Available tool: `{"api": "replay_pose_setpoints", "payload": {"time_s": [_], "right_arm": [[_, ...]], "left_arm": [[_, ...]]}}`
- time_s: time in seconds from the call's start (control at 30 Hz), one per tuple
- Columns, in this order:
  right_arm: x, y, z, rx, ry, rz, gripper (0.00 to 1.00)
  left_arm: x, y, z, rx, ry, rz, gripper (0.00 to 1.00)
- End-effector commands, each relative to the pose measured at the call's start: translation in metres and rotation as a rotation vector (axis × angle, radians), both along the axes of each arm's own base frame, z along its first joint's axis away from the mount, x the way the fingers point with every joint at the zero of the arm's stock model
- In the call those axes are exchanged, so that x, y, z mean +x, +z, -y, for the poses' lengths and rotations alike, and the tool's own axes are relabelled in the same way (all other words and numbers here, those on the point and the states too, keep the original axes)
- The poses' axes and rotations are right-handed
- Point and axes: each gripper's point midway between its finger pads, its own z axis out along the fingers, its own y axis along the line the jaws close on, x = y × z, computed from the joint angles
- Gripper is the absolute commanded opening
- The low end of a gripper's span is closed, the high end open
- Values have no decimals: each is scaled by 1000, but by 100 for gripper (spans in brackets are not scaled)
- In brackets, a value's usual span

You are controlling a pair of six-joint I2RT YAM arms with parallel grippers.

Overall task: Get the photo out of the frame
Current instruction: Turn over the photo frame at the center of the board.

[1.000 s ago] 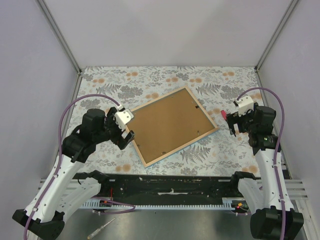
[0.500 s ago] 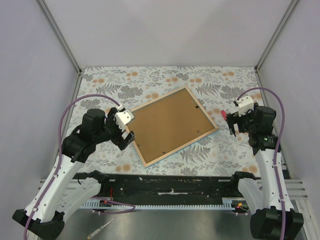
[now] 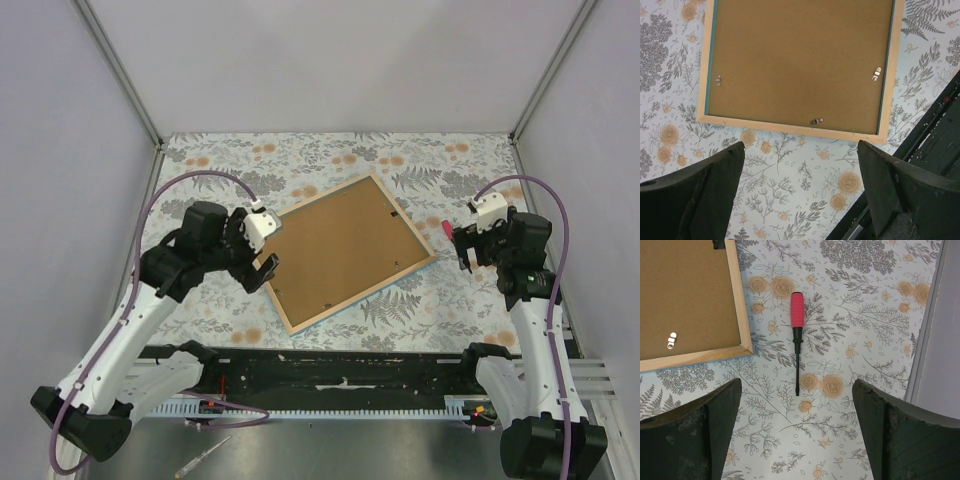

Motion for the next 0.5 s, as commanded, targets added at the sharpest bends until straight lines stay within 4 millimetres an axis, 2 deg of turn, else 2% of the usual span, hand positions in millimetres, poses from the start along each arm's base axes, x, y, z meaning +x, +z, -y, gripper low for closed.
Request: {"api": "replay_pose_setpoints", "payload": {"time_s": [0.0,0.17,0.27,0.47], "right_arm": [[5,6,1,4,-12,32,98],[5,4,1,9,-17,22,98],[5,1,2,8,-22,14,98],[6,-1,3,6,-21,5,98]], "left_arm": [[6,20,11,41,-71,49,100],[9,27,33,94,-129,73,100],[4,24,53,127,-183,82,100],[-13,5,86,192,-314,32,100]]}}
